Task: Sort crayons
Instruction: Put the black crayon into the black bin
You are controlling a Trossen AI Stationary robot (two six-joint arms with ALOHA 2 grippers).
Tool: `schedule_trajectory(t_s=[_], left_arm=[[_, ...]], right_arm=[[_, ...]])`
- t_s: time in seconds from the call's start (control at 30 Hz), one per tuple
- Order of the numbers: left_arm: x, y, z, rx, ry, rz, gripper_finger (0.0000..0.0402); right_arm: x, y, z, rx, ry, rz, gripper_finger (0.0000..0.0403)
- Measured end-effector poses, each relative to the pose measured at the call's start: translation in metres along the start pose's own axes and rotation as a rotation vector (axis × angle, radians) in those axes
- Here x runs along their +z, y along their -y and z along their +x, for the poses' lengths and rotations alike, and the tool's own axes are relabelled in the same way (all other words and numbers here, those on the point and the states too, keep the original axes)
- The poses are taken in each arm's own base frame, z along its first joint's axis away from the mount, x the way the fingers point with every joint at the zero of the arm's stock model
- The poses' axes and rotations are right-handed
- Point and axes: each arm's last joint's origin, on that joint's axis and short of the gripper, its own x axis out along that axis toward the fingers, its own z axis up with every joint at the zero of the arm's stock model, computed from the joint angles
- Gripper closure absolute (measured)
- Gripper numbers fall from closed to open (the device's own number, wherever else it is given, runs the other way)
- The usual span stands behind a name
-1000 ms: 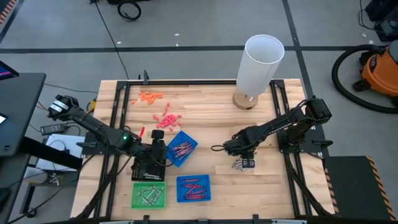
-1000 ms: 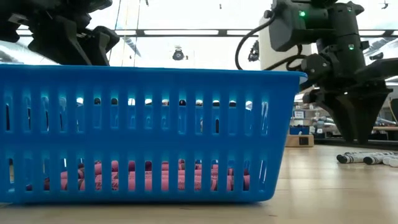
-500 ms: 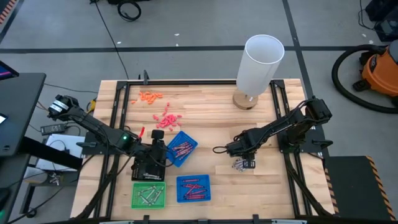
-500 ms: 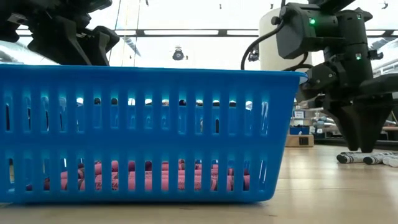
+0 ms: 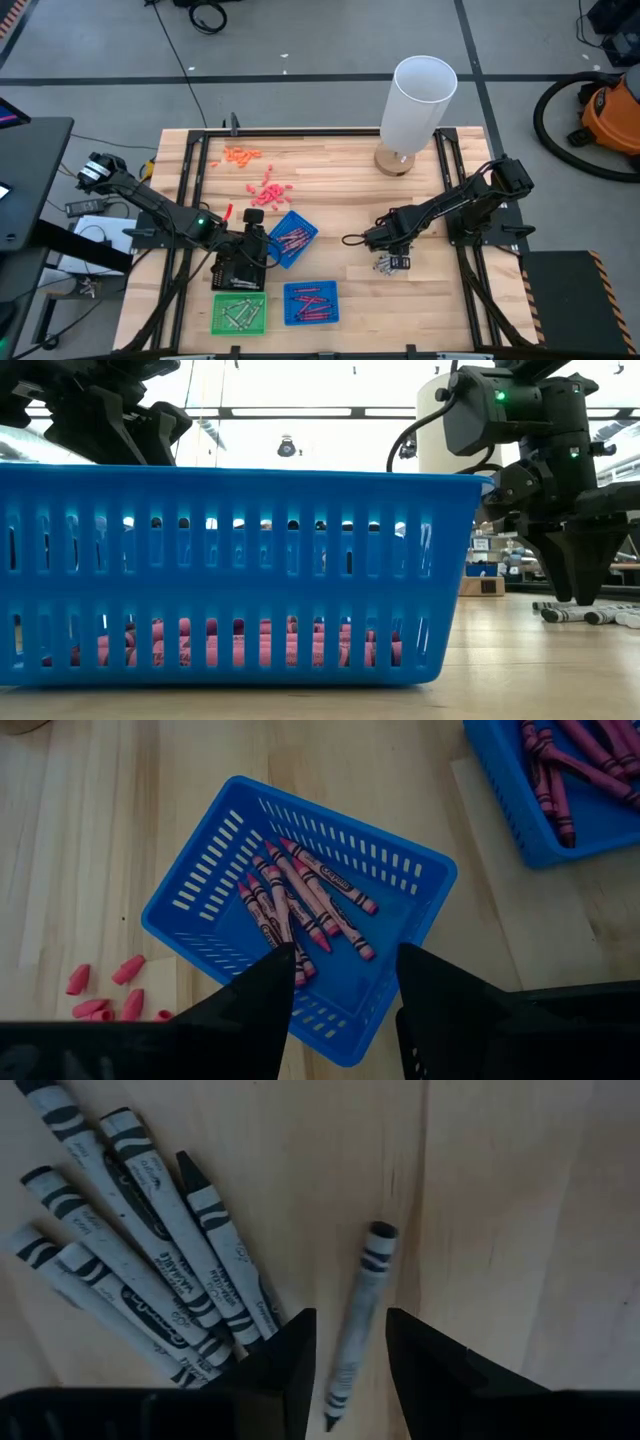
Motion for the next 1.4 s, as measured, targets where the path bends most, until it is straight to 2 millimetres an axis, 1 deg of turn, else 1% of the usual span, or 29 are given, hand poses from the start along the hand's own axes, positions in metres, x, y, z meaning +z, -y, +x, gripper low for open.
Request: schedule_trajectory(t_s=[0.23, 0.43, 0.57, 0.7, 0.93, 1.03, 1.17, 1.3, 1.4], left_arm=[[0.000, 0.000, 0.000, 0.000, 0.000, 0.000, 0.0214], [0.000, 0.000, 0.000, 0.000, 0.000, 0.000, 0.0214], [0.000, 0.000, 0.000, 0.000, 0.000, 0.000, 0.0214], [0.000, 0.000, 0.000, 0.000, 0.000, -0.001, 0.0214], [0.000, 0.000, 0.000, -0.001, 0.002, -0.006, 0.0214], [0.001, 0.000, 0.000, -0.001, 0.006, -0.007, 0.0214], [0.006, 0.000, 0.000, 0.004, 0.062, -0.021, 0.0214], [0.013, -0.001, -0.001, 0.080, 0.138, -0.031, 0.0214], [0.017, -0.002, -0.002, 0.108, 0.173, -0.030, 0.0214]], right_arm=[[0.000, 0.000, 0.000, 0.011, -0.002, 0.030, 0.0272], [-0.006, 0.006, 0.014, 0.019, 0.012, 0.076, 0.0278], [-0.007, 0.008, 0.017, -0.006, 0.020, 0.093, 0.0288], [-0.006, 0.008, 0.017, -0.011, 0.027, 0.070, 0.0310], [-0.005, 0.008, 0.017, -0.020, 0.039, 0.039, 0.0373], [-0.005, 0.008, 0.017, -0.028, 0.043, 0.026, 0.0383], [0.003, 0.007, 0.008, -0.111, 0.080, 0.007, 0.0377], [0.022, 0.005, -0.011, -0.237, 0.232, -0.009, 0.0367], [0.033, 0.002, -0.019, -0.272, 0.327, -0.026, 0.0366]])
